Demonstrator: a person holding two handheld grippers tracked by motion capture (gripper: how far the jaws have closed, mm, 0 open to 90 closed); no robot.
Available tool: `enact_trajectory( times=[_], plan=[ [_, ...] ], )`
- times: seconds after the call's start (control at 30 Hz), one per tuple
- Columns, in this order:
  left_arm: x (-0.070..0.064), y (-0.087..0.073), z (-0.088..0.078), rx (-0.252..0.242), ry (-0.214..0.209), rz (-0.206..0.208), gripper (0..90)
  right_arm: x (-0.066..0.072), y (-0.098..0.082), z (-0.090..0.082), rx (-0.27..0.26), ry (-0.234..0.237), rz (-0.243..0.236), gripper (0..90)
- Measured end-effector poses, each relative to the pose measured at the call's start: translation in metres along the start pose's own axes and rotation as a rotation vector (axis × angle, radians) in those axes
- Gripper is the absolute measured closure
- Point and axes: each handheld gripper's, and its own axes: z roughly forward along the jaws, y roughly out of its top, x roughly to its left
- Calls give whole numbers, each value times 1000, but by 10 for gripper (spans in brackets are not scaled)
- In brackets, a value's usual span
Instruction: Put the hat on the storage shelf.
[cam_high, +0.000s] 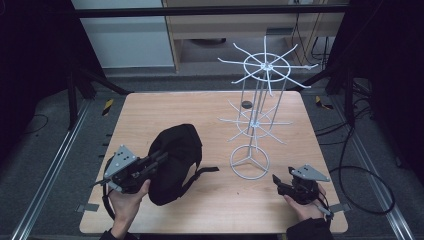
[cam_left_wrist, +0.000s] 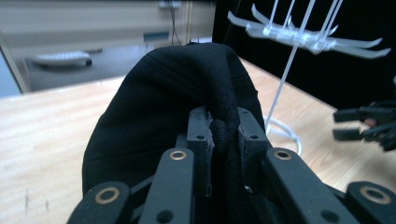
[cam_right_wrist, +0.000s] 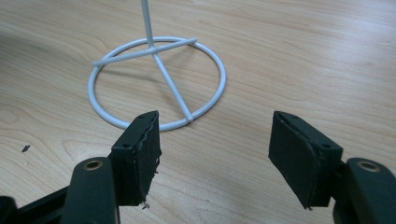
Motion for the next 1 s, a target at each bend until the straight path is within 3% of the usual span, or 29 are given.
enact_trajectory(
  times=[0.13,0.33,0.63,1.0],
  plan=[
    [-1,11,-14,-68,-9,-2,785,0,0,0,-1,-3,-1,336],
    [-2,18,-21,-111,-28,-10,786,0,0,0,-3,-3,1,335],
    [-10,42,-36,-236,-109,4,786,0,0,0,-5,-12,-4,335],
    [-23,70,-34,-343,-160,14,786,-1,-1,1,-6,-14,-9,332]
  ],
)
